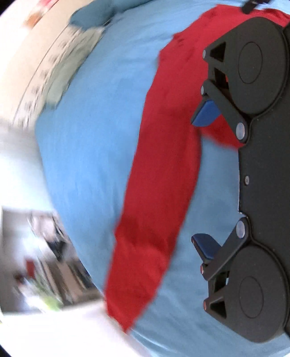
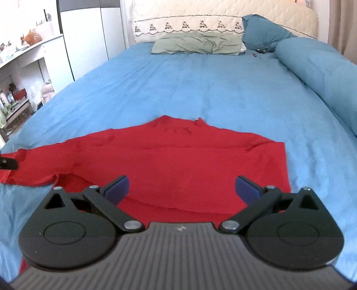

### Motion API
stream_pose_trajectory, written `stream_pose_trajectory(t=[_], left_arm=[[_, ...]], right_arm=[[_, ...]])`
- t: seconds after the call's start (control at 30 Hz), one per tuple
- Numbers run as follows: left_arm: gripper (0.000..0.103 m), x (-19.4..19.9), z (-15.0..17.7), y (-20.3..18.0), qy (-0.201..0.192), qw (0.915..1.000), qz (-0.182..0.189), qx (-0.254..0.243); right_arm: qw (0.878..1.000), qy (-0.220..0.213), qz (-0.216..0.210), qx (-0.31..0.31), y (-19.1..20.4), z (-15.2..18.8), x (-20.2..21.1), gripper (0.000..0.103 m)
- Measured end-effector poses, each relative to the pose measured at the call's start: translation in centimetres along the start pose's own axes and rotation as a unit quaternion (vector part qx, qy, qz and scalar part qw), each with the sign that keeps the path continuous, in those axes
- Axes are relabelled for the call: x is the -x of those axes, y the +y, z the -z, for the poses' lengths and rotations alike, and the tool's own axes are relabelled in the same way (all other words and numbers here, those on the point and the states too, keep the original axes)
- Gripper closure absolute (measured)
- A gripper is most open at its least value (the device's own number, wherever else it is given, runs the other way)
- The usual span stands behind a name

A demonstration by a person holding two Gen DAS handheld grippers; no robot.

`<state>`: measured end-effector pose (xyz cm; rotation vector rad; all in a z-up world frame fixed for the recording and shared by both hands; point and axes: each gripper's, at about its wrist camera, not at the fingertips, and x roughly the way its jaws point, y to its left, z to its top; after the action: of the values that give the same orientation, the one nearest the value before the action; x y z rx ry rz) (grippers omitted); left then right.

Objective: Fold small clothes
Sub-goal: 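Grasp the cuff of the other sleeve with the left tool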

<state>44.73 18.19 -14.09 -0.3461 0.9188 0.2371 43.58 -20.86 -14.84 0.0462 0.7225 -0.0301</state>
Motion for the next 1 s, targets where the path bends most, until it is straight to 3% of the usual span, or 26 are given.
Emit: stream_pose_trajectory(t=[0.13,0.27,0.4,0.67,0.87,0.97,1.0], left_arm=[[0.000,-0.7,-1.9,6.6,-0.023,0.9973,-0.017,0.068],[0.001,-2.2,-3.4,12.1,-0.042,0.9906,-0.047,0.121],[0.012,-4.4,-4.2,16.4,-0.033,0.9837,-0.048,0.170],[0.027,-6.3,-6.3,19.9,-0.057,0.9822,-0.038,0.175],[0.039,-8.1,-7.2,20.4,-0.063,0.9824,-0.055,0.167],[0.056,-8.6,-7.4,20.0,-0.064,0.9838,-0.083,0.145],[0.068,-8.8,-7.6,20.0,-0.064,0.9840,-0.093,0.138]], right_arm=[[0.999,0.031,0.014,0.002,2.8,-0.3,-1.7,0.000],[0.997,0.059,-0.030,-0.037,4.4,0.6,-2.8,0.000],[0.997,0.071,-0.037,-0.010,6.9,1.2,-3.9,0.000],[0.996,0.083,-0.033,-0.026,8.9,2.4,-5.9,0.000],[0.996,0.080,-0.027,-0.026,9.7,2.7,-6.7,0.000],[0.996,0.078,-0.026,-0.036,9.8,2.7,-7.0,0.000],[0.996,0.077,-0.026,-0.041,9.7,2.7,-7.1,0.000]])
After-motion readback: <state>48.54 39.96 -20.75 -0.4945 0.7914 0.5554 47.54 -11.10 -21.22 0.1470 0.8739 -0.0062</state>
